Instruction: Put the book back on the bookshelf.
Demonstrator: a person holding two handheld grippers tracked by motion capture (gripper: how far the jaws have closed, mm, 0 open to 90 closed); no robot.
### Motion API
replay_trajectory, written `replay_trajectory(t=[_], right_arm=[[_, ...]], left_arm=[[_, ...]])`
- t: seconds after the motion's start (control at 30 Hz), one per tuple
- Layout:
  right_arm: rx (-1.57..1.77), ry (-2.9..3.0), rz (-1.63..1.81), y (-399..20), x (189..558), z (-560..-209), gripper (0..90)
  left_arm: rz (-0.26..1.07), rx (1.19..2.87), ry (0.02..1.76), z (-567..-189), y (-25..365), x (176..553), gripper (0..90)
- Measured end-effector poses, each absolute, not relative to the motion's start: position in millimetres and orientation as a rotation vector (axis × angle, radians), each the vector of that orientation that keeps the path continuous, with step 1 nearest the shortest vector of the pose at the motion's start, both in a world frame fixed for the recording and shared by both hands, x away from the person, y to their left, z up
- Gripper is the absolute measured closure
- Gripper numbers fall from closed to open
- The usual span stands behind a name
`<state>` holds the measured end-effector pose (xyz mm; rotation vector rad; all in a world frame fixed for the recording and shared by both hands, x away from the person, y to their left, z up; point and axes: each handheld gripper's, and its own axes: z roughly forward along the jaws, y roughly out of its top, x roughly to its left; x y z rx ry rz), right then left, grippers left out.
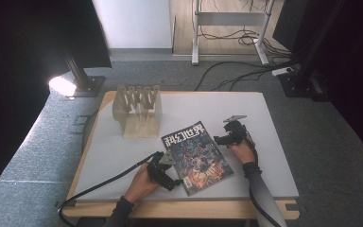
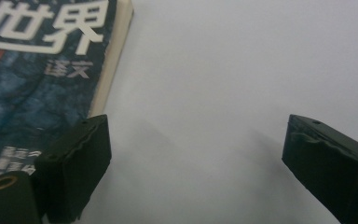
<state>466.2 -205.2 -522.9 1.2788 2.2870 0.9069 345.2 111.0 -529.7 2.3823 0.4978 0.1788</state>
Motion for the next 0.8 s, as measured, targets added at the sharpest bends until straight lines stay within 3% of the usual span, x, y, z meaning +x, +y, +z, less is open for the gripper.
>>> replay_trajectory(t=[0.27, 0.73, 0.8], right_arm=[[1.259, 2.347, 0.986, -201.1, 451.8, -508.3, 8.1], [1.263, 2.463, 1.080, -163.6, 455.7, -520.6, 21.3], [1.300, 2.453, 1.114, -161.6, 456.7, -520.1, 29.1]], left_arm=[[0.179, 2.382, 0.497, -529.8, 111.1, 345.1, 0.0], [0.179, 2.378, 0.500, -530.1, 111.0, 344.9, 0.0], [0.180, 2.382, 0.497, -530.0, 111.2, 345.1, 0.0]])
